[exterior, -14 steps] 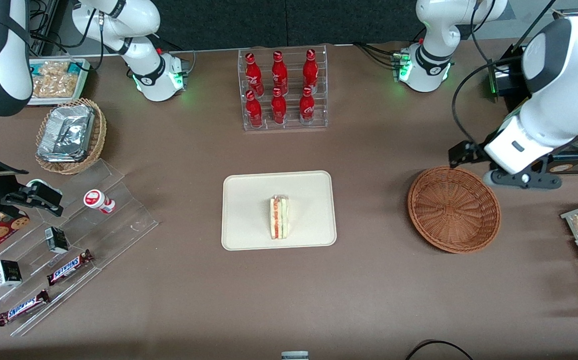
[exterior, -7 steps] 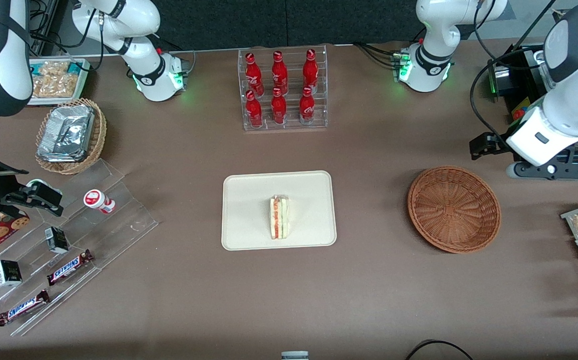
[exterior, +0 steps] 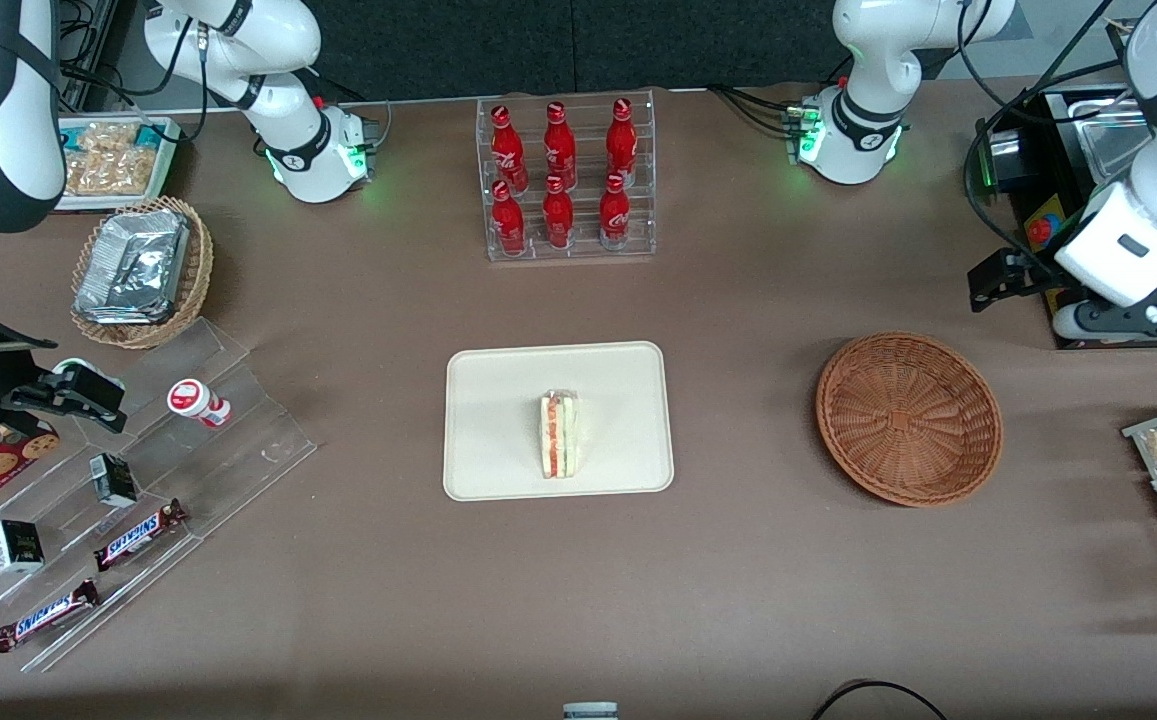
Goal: Place sandwich from basket to tray
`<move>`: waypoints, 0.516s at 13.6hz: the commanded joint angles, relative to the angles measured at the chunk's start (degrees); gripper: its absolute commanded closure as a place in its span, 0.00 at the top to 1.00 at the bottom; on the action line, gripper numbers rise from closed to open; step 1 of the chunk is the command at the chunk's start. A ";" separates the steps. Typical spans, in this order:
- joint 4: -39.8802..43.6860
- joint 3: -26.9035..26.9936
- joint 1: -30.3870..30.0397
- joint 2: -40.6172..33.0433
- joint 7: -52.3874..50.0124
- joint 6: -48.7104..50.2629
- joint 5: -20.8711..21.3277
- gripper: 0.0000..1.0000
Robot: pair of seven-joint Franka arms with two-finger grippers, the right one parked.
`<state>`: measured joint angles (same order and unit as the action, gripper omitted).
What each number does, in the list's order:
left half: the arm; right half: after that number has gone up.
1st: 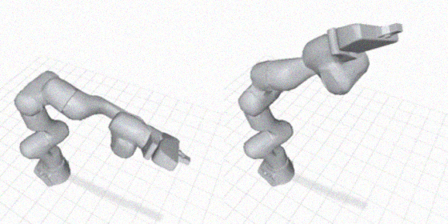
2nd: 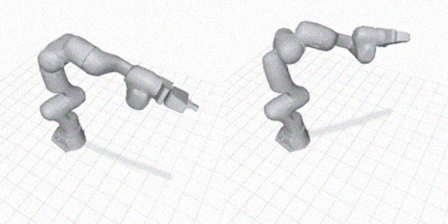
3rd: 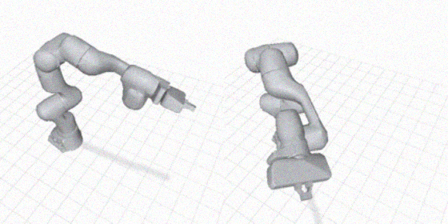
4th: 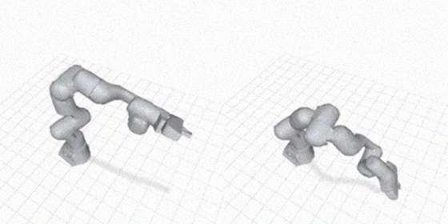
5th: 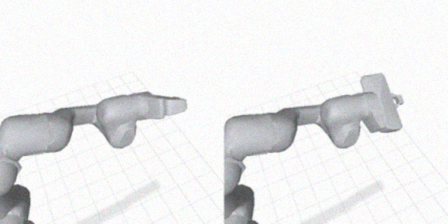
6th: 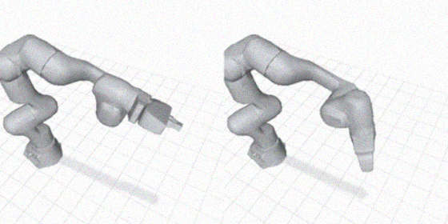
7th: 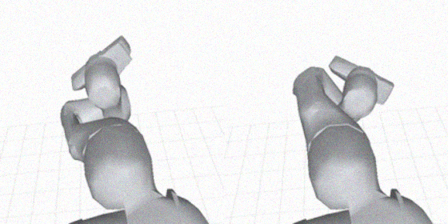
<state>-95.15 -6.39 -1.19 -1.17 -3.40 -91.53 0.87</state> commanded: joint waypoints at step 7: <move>-4.25 -0.55 -1.27 -8.76 0.77 -1.54 -1.66 0.97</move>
<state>-97.45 -6.41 -1.56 -7.21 -3.38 -92.40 -0.06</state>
